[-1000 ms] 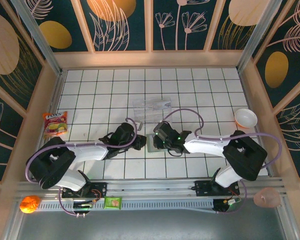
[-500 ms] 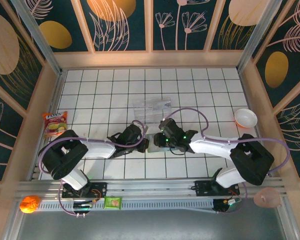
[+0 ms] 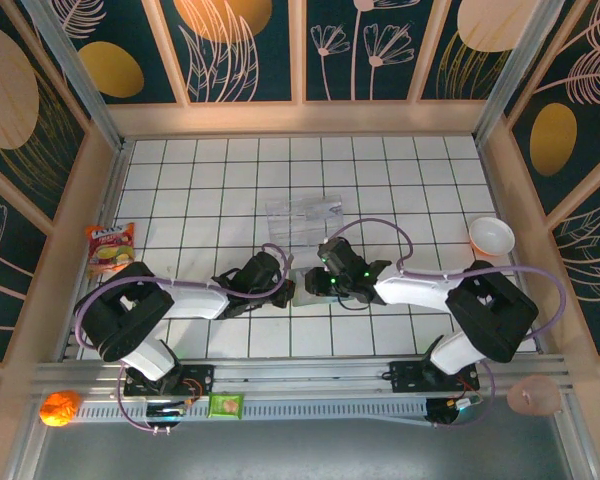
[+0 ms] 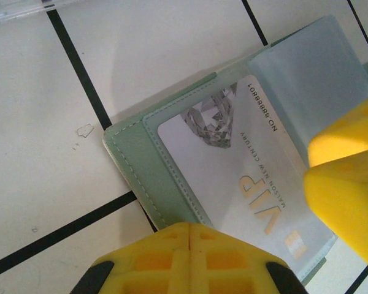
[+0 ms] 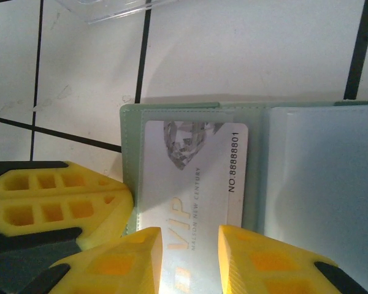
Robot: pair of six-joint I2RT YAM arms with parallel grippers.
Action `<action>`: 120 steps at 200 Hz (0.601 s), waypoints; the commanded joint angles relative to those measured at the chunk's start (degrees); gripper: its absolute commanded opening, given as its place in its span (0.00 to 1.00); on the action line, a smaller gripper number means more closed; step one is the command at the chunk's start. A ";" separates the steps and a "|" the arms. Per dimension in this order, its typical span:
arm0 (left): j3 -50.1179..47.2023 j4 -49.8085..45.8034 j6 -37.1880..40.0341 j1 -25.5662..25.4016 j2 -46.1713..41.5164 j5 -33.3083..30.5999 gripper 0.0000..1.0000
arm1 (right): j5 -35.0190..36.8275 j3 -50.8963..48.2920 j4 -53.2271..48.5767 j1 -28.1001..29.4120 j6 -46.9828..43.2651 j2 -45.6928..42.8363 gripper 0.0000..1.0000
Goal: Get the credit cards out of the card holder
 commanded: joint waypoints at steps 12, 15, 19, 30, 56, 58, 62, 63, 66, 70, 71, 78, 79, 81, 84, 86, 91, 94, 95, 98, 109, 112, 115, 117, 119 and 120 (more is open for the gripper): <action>-1.03 -4.53 1.60 0.50 1.33 -1.41 0.00 | -1.47 -0.89 2.15 -0.34 0.34 0.69 0.31; -1.06 -4.53 1.61 0.51 1.25 -1.38 0.00 | -1.47 -0.85 2.03 -0.36 0.28 0.83 0.31; -1.12 -4.43 1.60 0.64 1.24 -1.29 0.00 | -1.42 -0.78 2.03 -0.35 0.20 1.02 0.31; -1.15 -4.46 1.60 0.76 1.07 -1.15 0.00 | -1.88 -0.76 2.02 -0.36 -0.04 1.71 0.31; -1.36 -4.22 1.69 1.20 0.42 -0.73 0.00 | 0.18 -0.65 0.24 -0.19 -0.25 3.33 0.31; -1.36 -4.22 1.75 1.33 0.42 -0.67 0.00 | 0.70 -0.62 -0.10 -0.19 -0.21 3.41 0.31; -1.33 -4.29 1.79 1.38 0.36 -0.56 0.00 | 1.70 -0.58 -0.62 -0.15 -0.16 3.34 0.30; -1.33 -4.34 1.78 1.38 0.36 -0.55 0.00 | 1.96 -0.58 -0.75 -0.08 -0.19 3.34 0.31; -1.46 -4.31 1.79 1.44 0.36 -0.44 0.00 | 2.83 -0.50 -1.45 -0.13 -0.15 3.34 0.30; -1.54 -4.23 1.86 1.61 0.32 -0.29 0.00 | 3.97 -0.49 -2.16 -0.06 -0.14 3.20 0.30; -1.57 -4.22 1.86 1.58 0.29 -0.24 0.00 | 4.24 -0.49 -2.40 -0.08 -0.18 3.18 0.30; -1.66 -4.19 1.87 1.85 0.27 0.12 0.00 | 5.92 -0.49 -3.45 -0.10 -0.09 2.72 0.30; -1.67 -4.16 1.87 1.88 0.27 0.15 0.00 | 6.01 -0.53 -3.53 -0.10 -0.11 2.68 0.30; -1.70 -4.16 1.87 1.94 0.27 0.30 0.00 | 6.07 -0.57 -3.94 -0.10 -0.06 2.52 0.30; -1.80 -4.05 1.86 2.11 0.27 0.38 0.00 | 7.31 -0.63 -4.34 -0.16 0.03 2.24 0.30; -1.82 -4.00 1.86 2.11 0.27 0.38 0.00 | 7.74 -0.66 -4.56 -0.16 0.00 2.01 0.30; -1.94 -4.00 1.86 2.23 0.26 0.59 0.00 | 8.72 -0.82 -5.04 -0.02 0.19 1.52 0.30; -1.94 -4.00 1.95 2.25 0.27 0.66 0.00 | 9.23 -0.84 -5.43 -0.01 0.34 1.24 0.30; -1.98 -4.02 1.95 2.30 0.27 0.64 0.00 | 9.42 -0.89 -5.53 -0.01 0.37 1.10 0.30; -2.02 -3.96 1.95 2.43 0.27 0.68 0.00 | 9.93 -0.93 -5.88 -0.01 0.51 0.88 0.30; -2.18 -3.91 2.08 2.60 0.36 0.95 0.00 | 11.75 -0.93 -7.00 0.11 0.83 -0.02 0.30; -2.20 -3.88 2.17 2.72 0.43 0.96 0.00 | 12.17 -0.93 -7.24 0.20 0.98 -0.24 0.30; -2.20 -3.86 2.19 2.74 0.44 1.01 0.00 | 12.40 -0.89 -7.50 0.32 1.05 -0.40 0.30; -2.20 -3.86 2.21 2.80 0.51 1.04 0.00 | 12.61 -0.92 -7.59 0.36 1.04 -0.56 0.30; -2.20 -3.86 2.21 2.79 0.53 1.09 0.00 | 12.84 -0.93 -7.70 0.37 1.02 -0.62 0.31; -2.16 -3.86 2.22 2.79 0.53 1.07 0.00 | 12.89 -0.89 -7.72 0.40 1.01 -0.66 0.30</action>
